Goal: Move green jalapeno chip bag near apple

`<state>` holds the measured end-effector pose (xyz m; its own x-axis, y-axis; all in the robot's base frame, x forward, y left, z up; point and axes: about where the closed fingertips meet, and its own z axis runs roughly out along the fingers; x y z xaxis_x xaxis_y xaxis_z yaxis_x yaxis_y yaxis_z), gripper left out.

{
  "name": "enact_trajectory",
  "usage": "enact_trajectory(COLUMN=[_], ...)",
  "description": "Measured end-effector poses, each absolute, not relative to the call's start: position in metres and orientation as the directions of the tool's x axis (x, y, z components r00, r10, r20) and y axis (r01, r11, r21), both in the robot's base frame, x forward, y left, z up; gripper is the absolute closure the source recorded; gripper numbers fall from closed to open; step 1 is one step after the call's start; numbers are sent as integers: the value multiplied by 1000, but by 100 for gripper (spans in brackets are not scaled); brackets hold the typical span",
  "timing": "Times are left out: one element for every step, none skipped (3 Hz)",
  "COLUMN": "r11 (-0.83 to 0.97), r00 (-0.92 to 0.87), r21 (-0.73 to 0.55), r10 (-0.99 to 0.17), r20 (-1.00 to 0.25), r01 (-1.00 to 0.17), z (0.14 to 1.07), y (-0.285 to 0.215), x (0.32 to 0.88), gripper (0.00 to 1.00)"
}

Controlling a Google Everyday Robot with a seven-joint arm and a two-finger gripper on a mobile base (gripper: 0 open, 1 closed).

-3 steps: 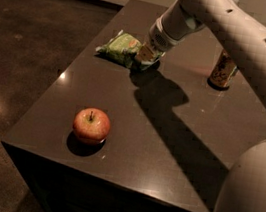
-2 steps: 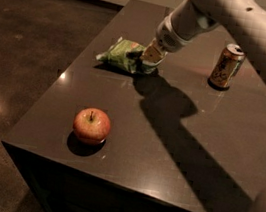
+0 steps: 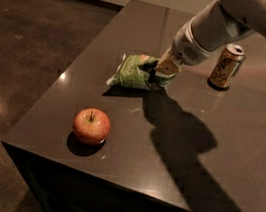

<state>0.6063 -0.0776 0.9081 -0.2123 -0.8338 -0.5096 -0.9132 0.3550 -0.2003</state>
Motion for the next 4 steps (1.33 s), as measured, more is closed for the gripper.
enact_trajectory(r11=[337,327,318,312], r00=[-207,-208,-210,-213], r21=[-186,-165,-146,-134], r10=[-841,-843,-846,-849], r20=[-500,-495,-491,-483], r01=[-923,-931,-937,-941], z=[907,904,900,895], y=[-90,-96,-97,-96], x=[572,544,524,508], gripper=[100,100,100,100])
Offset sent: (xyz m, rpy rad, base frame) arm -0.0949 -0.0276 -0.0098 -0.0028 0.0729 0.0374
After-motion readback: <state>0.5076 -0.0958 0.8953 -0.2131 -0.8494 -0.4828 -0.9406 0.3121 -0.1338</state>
